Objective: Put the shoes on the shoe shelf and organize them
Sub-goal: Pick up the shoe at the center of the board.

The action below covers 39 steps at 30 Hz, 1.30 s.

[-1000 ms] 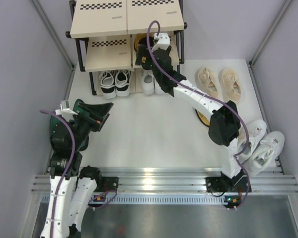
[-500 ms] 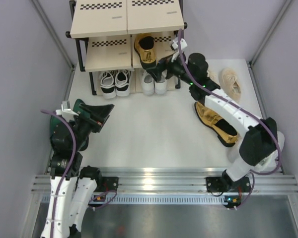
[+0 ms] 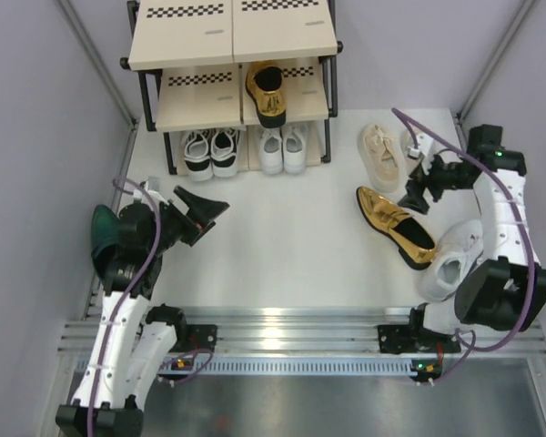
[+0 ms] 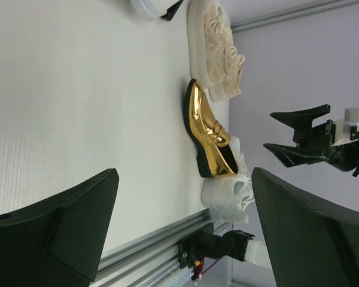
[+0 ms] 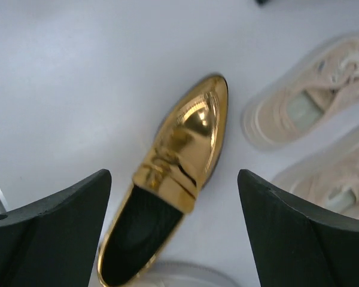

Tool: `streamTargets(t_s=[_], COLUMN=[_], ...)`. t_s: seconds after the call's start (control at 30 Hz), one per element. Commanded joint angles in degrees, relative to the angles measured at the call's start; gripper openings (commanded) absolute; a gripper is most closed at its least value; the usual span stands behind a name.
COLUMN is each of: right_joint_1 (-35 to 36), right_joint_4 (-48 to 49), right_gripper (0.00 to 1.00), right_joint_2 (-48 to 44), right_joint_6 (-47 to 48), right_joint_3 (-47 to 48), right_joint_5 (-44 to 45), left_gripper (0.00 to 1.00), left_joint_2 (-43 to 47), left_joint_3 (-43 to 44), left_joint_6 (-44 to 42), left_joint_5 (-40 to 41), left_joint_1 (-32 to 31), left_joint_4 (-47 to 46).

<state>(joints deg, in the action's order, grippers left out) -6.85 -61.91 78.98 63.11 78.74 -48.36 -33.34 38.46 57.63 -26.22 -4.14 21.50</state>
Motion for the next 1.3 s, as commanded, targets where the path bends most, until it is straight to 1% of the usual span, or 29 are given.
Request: streamTargets(t_s=[0.0,0.03,0.1,0.13,0.2,0.27,0.33,0.37,0.4,0.43,0.47,0.5,0.53,0.6,0.67,0.7,0.77,0.8,0.83,0.87,0.9,0.93,1.03,1.1,1.13,1.2,1.23,1.27], right_joint_1=[-13.0,-14.6,-16.9,-17.3,-17.6,-17.5,-16.8,-16.0,-15.6,-15.0,-13.6,-12.8,-12.0,-9.7,-7.6,-7.0,-6.3,-6.3,-6.3,-6.4,-6.4,-6.4,-6.4,-6.3,-6.2,-4.1,-3.1,-0.6], right_joint_4=[-23.6,-23.0,-20.2,-18.5,-13.3,-10.4,-7.0,-3.9,-2.0,-0.4,0.8,4.3,6.6,12.0,14.8,15.5,18.3,18.5,18.8,19.0,18.8,19.0,18.7,16.0,15.1,12.0,11.5,10.9], right_gripper=[0.85,0.84,0.8,0.79,0.77,0.78,0.77,0.76,0.75,0.74,0.74,0.73,0.72,0.71,0.69,0.64,0.57,0.44,0.34,0.14,0.04,0.0,0.0,0.0,0.0,0.0,0.0,0.0], right_joint_2=[0.9,1.3,1.7,1.6,1.4,1.6,2.9,3.9,4.3,4.7,5.1,5.7,5.8,6.3,7.3,7.7,8.2,8.5,8.4,7.8,7.2,6.3,2.3,-0.5,-1.2,-3.0,-3.7,-5.0], right_joint_6=[23.8,25.7,27.4,26.3,23.9,21.8,17.7,13.7,11.6,9.5,7.8,4.4,2.0,-3.0,-7.3,-8.3,-11.3,-11.6,-12.0,-12.9,-13.0,-13.5,-14.6,-15.6,-15.8,-17.1,-17.6,-18.5], right_joint_3=[-0.2,-0.8,-3.2,-4.3,-7.4,-9.3,-10.3,-10.5,-10.9,-11.6,-11.9,-12.5,-14.0,-15.6,-17.4,-18.3,-19.3,-20.0,-20.4,-20.6,-20.6,-21.0,-20.5,-18.5,-17.8,-16.1,-15.7,-15.5], right_joint_5=[3.0,7.1,10.9,13.5,15.8,15.9,15.8,15.8,15.7,15.7,15.8,16.5,17.3,19.2,20.8,22.1,23.2,23.7,23.7,23.4,22.9,22.7,19.7,15.5,14.4,12.2,11.5,10.4], left_gripper=[0.98,0.98,0.98,0.98,0.98,0.98,0.98,0.98,0.98,0.98,0.98,0.98,0.98,0.98,0.98,0.98,0.98,0.98,0.98,0.98,0.98,0.98,0.98,0.98,0.98,0.98,0.98,0.98], left_joint_2=[-4.4,-5.0,-6.4,-6.7,-7.3,-7.2,-6.7,-6.6,-6.4,-6.6,-6.9,-7.3,-8.6,-10.0,-12.3,-13.0,-14.9,-15.5,-16.2,-17.6,-18.3,-19.1,-23.7,-26.4,-29.7,-33.3,-35.3,-38.9], left_joint_3=[-0.2,-0.3,-0.6,-0.7,-1.1,-1.5,-2.8,-3.4,-4.4,-5.1,-5.5,-5.8,-6.4,-6.4,-6.3,-6.4,-6.8,-7.2,-7.5,-8.4,-8.9,-9.2,-10.1,-9.5,-8.8,-6.8,-4.1,-2.9], left_joint_6=[-3.3,-3.4,-3.4,-3.4,-3.3,-2.8,-1.4,-0.9,0.5,1.3,1.9,2.9,3.2,3.8,4.0,4.4,4.9,5.6,6.1,7.1,7.5,7.8,9.0,10.9,11.5,13.2,13.7,14.3], left_joint_5=[-4.7,-4.9,-5.5,-5.6,-5.0,-3.4,-1.7,0.5,1.7,3.2,4.6,7.2,8.5,11.0,12.1,12.7,13.2,13.5,14.2,14.5,15.3,17.1,20.9,21.7,21.8,21.7,21.6,21.5], left_joint_1=[-0.3,-0.6,-1.3,-1.5,-2.6,-4.5,-6.5,-8.8,-10.3,-13.6,-15.4,-17.3,-20.7,-23.6,-26.4,-27.1,-28.5,-28.8,-29.3,-30.0,-30.5,-31.0,-34.6,-35.8,-36.6,-37.4,-37.8,-38.6], left_joint_4=[-2.9,-3.6,-5.0,-5.2,-6.0,-6.7,-8.3,-9.2,-10.1,-12.2,-13.1,-14.4,-16.0,-17.7,-20.4,-21.0,-25.6,-27.4,-29.0,-32.3,-34.0,-35.5,-42.7,-46.3,-49.2,-50.7,-51.2,-51.3])
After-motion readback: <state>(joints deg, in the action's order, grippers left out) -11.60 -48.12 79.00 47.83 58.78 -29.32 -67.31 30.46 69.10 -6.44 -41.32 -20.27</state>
